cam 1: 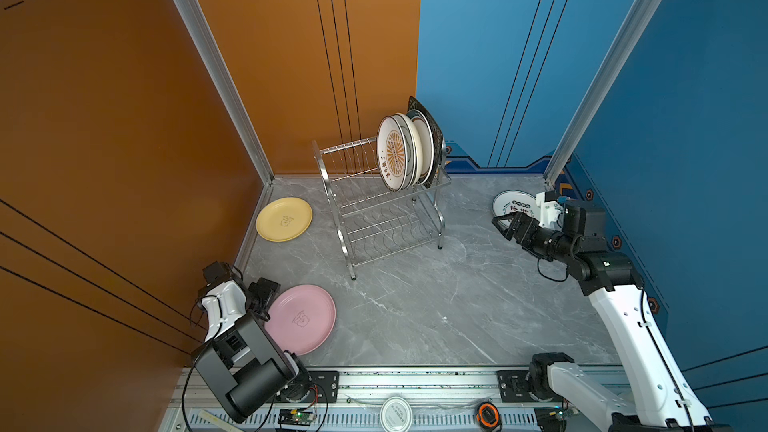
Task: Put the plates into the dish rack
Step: 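Push the pink plate away from the robot with the left gripper, then grip the pink plate's rim with the left gripper and slide it toward the rack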
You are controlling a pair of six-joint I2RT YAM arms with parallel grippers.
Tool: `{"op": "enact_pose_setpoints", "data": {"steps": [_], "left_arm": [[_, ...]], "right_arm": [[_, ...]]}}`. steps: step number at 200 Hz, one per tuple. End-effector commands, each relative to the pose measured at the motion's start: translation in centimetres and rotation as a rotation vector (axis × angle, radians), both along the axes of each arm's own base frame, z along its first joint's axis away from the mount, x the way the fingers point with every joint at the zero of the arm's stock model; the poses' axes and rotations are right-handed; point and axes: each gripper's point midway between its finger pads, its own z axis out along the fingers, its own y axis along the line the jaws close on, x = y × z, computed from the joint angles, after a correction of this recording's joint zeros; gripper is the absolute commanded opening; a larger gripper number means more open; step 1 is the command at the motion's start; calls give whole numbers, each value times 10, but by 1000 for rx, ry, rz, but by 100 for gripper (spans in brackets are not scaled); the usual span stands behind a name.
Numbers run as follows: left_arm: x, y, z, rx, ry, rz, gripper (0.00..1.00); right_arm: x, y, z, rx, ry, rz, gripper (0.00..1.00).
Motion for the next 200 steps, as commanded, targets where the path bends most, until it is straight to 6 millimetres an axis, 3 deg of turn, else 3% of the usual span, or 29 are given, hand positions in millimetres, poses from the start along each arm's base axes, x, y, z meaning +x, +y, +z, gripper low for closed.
{"op": "enact_pose_setpoints", "data": {"steps": [1, 45, 84, 200], "left_arm": [[-2, -8, -5, -48, 9, 6, 98], [8, -22, -4, -74, -14, -54, 98], [15, -46, -5, -128, -25, -119, 98], [12, -163, -3, -153, 10, -421, 98]], "right_arm": [[-4, 0, -3, -4, 9, 28, 93], [-8, -1, -5, -10, 13, 28, 94], [-12, -3, -8, -10, 16, 24, 94], [-21, -5, -12, -9, 19, 11, 95]]}}
